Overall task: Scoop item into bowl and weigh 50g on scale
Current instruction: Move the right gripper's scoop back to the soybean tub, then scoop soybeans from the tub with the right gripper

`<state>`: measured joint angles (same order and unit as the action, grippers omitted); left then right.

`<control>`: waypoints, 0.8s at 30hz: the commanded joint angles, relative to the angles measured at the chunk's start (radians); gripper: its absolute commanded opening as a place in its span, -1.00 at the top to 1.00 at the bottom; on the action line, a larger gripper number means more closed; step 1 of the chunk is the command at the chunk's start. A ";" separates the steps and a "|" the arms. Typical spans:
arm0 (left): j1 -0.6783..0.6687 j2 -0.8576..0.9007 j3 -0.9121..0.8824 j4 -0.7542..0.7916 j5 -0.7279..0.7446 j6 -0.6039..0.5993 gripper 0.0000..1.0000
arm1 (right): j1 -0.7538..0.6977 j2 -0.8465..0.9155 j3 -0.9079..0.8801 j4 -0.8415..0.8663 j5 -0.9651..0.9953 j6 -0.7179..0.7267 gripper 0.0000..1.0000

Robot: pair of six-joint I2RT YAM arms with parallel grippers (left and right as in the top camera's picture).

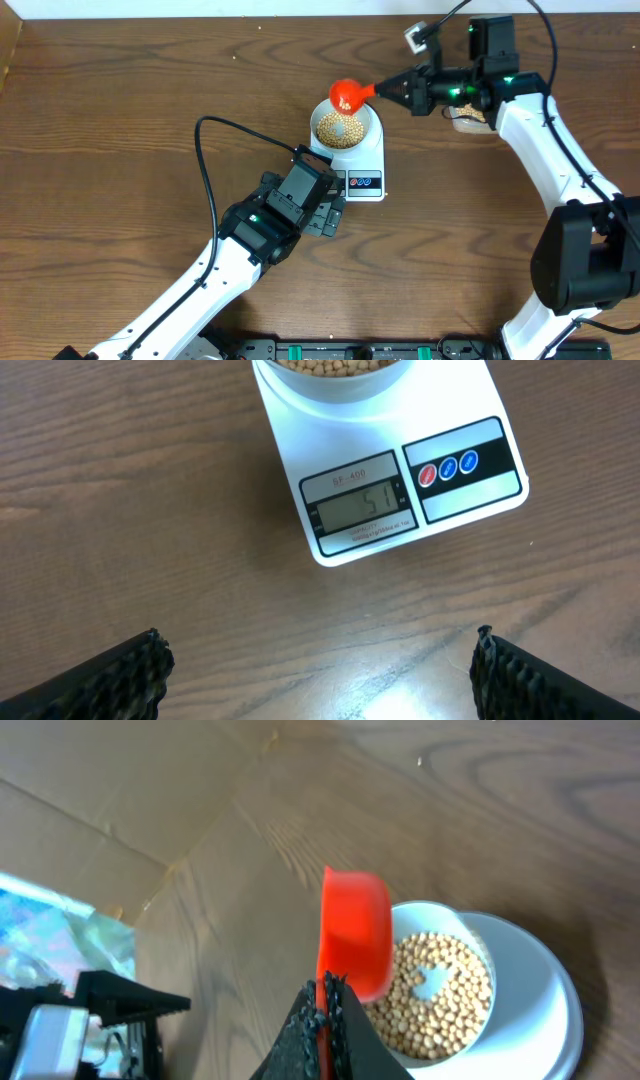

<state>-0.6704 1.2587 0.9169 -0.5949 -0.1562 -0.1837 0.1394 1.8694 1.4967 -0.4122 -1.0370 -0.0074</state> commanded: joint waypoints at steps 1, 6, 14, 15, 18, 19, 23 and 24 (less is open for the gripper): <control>0.000 -0.004 0.000 -0.002 -0.010 -0.006 -0.96 | -0.084 -0.032 0.014 0.012 -0.084 0.068 0.98; 0.000 -0.004 0.000 -0.002 -0.010 -0.006 -0.96 | -0.204 -0.045 0.014 -0.003 -0.107 0.115 0.97; 0.000 -0.004 0.000 -0.002 -0.010 -0.006 -0.96 | -0.377 -0.133 0.014 -0.185 0.154 0.003 0.97; 0.000 -0.004 0.000 -0.002 -0.010 -0.006 -0.96 | -0.383 -0.145 0.014 -0.210 0.203 -0.013 0.97; 0.000 -0.004 0.000 -0.002 -0.010 -0.006 -0.96 | -0.380 -0.169 0.014 -0.246 0.352 -0.035 0.97; 0.000 -0.004 0.000 -0.002 -0.010 -0.006 -0.95 | -0.376 -0.176 0.014 -0.249 0.420 -0.035 0.97; 0.000 -0.004 0.000 -0.002 -0.010 -0.006 -0.96 | -0.335 -0.177 0.014 -0.264 0.625 -0.035 0.97; 0.000 -0.004 0.000 -0.002 -0.010 -0.006 -0.96 | -0.297 -0.177 0.014 -0.277 0.764 -0.036 0.97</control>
<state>-0.6704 1.2587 0.9169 -0.5949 -0.1566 -0.1837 -0.2123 1.7084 1.4975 -0.6746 -0.5396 -0.0189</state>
